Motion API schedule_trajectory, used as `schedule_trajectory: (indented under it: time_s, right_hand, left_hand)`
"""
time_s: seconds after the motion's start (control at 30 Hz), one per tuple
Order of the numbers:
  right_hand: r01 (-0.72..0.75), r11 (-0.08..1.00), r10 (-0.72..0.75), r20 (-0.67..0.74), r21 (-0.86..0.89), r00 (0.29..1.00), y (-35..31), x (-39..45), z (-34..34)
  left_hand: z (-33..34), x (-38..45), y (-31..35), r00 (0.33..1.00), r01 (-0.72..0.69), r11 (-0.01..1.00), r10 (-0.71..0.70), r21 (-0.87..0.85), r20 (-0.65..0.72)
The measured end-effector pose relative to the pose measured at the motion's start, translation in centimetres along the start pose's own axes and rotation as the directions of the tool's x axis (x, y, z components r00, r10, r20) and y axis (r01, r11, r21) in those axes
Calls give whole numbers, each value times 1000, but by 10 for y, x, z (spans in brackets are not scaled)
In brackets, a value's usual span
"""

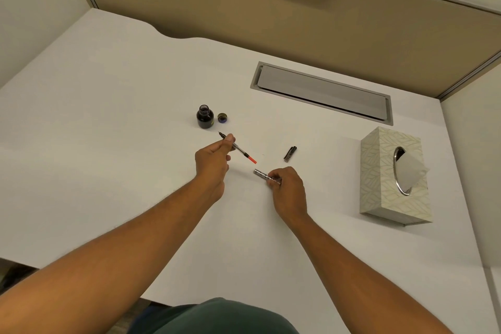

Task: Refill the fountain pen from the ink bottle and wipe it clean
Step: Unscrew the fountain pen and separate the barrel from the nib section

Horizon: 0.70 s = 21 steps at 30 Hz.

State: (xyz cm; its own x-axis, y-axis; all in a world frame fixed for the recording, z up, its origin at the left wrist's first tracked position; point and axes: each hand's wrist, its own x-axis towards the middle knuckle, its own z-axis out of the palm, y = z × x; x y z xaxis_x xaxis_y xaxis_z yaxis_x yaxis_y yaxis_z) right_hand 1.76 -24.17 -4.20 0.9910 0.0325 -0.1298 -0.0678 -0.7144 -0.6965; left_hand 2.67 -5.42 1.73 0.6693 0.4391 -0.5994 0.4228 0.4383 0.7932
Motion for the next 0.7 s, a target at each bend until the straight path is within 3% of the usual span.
schedule_trajectory:
  time_s: [0.17,0.43,0.57,0.7]
  right_hand:
    - [33,997,-36,-35,-77,999,2,3,6]
    - [53,998,-51,-75,24,996,0,-2,3]
    - [105,974,-76,-147,201,986,-27,-13,-1]
    - [38,910,-34,-17,413,999,-59,-22,-5]
  left_hand:
    - [-3,0,-1,1000,10,1000,-10,8,3]
    - [-11,-2,-1,1000,14,1000,-14,9,15]
    - [-13,-5,0,1000,18,1000,-18,16,18]
    - [-17,-10,5,999,20,1000,-20,11,30]
